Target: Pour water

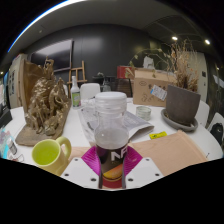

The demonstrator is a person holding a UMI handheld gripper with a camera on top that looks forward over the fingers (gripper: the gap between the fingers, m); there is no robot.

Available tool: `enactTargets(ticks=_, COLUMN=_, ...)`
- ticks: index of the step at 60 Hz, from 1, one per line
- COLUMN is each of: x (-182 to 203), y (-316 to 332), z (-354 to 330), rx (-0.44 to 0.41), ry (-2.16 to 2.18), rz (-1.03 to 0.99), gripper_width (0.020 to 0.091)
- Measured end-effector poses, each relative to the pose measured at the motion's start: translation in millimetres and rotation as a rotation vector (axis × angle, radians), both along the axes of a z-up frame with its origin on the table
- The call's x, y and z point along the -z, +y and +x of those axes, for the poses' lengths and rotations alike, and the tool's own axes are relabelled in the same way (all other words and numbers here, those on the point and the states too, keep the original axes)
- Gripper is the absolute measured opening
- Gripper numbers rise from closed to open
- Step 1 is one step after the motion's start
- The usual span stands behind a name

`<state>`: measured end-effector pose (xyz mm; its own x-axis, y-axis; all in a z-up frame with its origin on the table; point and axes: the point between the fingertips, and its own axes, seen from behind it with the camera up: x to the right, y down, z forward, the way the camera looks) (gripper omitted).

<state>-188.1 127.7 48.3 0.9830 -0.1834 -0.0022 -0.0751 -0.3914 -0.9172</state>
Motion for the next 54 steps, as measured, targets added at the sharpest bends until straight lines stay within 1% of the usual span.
enactTargets(ticks=5, x=0, y=-2, z=0, rx=0.013, ry=-0.002, rz=0.009, gripper_width=0.0258)
enactTargets(ticks=7, x=0, y=-1, z=0, rx=0.015, ry=-0.001, rz=0.008, gripper_width=0.0281)
enactTargets(ticks=14, x=3, y=-6, z=1, rx=0.025, ry=0.015, rz=-0.016, gripper_width=0.0427)
enactTargets(ticks=15, x=5, y=-8, z=1, rx=0.027, ry=0.018, rz=-0.032, gripper_width=0.0457)
enactTargets(ticks=16, x=8, y=-10, z=1, rx=0.028, ry=0.021, rz=-0.05, gripper_width=0.0511)
enactTargets(ticks=17, x=10, y=-12, z=0, rx=0.027, ry=0.024, rz=-0.066, gripper_width=0.059)
enactTargets(ticks=19, x=11, y=-17, z=-1, rx=0.026, ry=0.032, rz=-0.086, gripper_width=0.0803)
enactTargets(ticks=20, x=9, y=-19, z=-2, rx=0.026, ry=0.036, rz=-0.087, gripper_width=0.0875)
enactTargets(ticks=22, x=4, y=-24, z=-3, rx=0.029, ry=0.04, rz=-0.087, gripper_width=0.0827)
enactTargets(ticks=23, x=1, y=-27, z=-2, rx=0.034, ry=0.038, rz=-0.087, gripper_width=0.0824)
enactTargets(ticks=26, x=-10, y=-38, z=-3, rx=0.047, ry=0.028, rz=-0.086, gripper_width=0.0868)
enactTargets(ticks=27, x=-15, y=-43, z=-4, rx=0.051, ry=0.026, rz=-0.086, gripper_width=0.087)
enactTargets(ticks=29, x=-23, y=-52, z=-8, rx=0.05, ry=0.024, rz=-0.088, gripper_width=0.0856)
enactTargets(ticks=39, x=-61, y=-126, z=-40, rx=0.053, ry=0.027, rz=-0.149, gripper_width=0.0859)
enactTargets(ticks=48, x=-92, y=-205, z=-87, rx=0.021, ry=0.01, rz=-0.181, gripper_width=0.0859)
enactTargets(ticks=54, x=-106, y=-258, z=-119, rx=-0.009, ry=-0.012, rz=-0.208, gripper_width=0.0859)
